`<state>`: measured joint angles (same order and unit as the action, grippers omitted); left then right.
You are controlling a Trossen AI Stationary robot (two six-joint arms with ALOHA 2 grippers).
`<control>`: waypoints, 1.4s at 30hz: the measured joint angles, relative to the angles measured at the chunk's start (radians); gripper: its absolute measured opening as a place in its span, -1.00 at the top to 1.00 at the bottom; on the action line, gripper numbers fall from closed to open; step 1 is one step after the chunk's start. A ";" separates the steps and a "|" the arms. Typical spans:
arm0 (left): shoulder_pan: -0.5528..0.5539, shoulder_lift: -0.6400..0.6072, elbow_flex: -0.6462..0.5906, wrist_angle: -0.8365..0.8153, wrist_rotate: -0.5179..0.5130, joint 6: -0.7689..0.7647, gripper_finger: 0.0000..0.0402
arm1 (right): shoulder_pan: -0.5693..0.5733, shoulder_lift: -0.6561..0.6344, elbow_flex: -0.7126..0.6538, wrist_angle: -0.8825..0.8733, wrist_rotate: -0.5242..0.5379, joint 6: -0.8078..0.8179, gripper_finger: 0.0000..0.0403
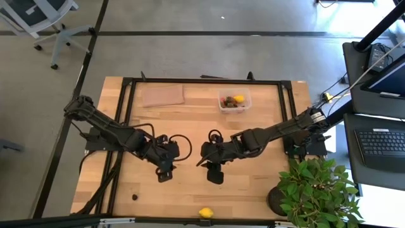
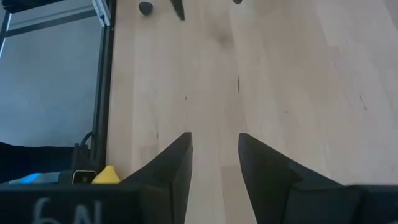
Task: Pick and placing Produce into tupperware
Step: Put the blackberry into the transparent bin
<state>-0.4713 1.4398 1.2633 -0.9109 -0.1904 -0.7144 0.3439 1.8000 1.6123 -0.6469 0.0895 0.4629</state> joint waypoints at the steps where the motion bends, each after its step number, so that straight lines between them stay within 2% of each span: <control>1: -0.001 0.008 0.000 -0.001 0.006 -0.025 -0.14 | 0.000 0.000 0.000 -0.001 0.000 0.000 0.34; 6: -0.039 0.016 0.000 -0.046 0.146 -0.137 -0.30 | 0.001 0.000 0.000 -0.001 -0.001 -0.001 0.34; 10: -0.103 0.026 0.000 -0.112 0.267 -0.222 -0.31 | 0.001 0.000 0.000 -0.004 -0.001 -0.002 0.34; 12: -0.147 0.044 0.000 -0.137 0.280 -0.284 -0.29 | 0.001 0.000 0.000 -0.004 -0.001 -0.005 0.34; 16: -0.233 0.079 0.000 -0.177 0.291 -0.511 -0.25 | 0.000 0.000 0.000 -0.003 0.002 -0.036 0.34; 21: -0.325 0.159 0.000 -0.198 0.289 -0.821 -0.23 | 0.001 0.000 0.000 -0.002 0.057 -0.052 0.34; 23: -0.356 0.201 0.000 -0.195 0.322 -0.941 -0.22 | 0.001 0.000 0.000 -0.001 0.063 -0.053 0.34; 28: -0.428 0.301 0.000 -0.171 0.431 -1.113 -0.22 | 0.000 0.000 0.000 0.000 0.063 -0.057 0.34; 33: -0.461 0.383 0.000 -0.124 0.438 -1.192 -0.22 | 0.000 0.000 0.000 0.000 0.063 -0.057 0.34; 42: -0.461 0.448 -0.018 -0.129 0.441 -1.192 -0.22 | 0.000 0.000 0.000 0.001 0.063 -0.054 0.34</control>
<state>-0.9325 1.8883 1.2452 -1.0401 0.2506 -1.9060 0.3435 1.8000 1.6119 -0.6464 0.1520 0.4092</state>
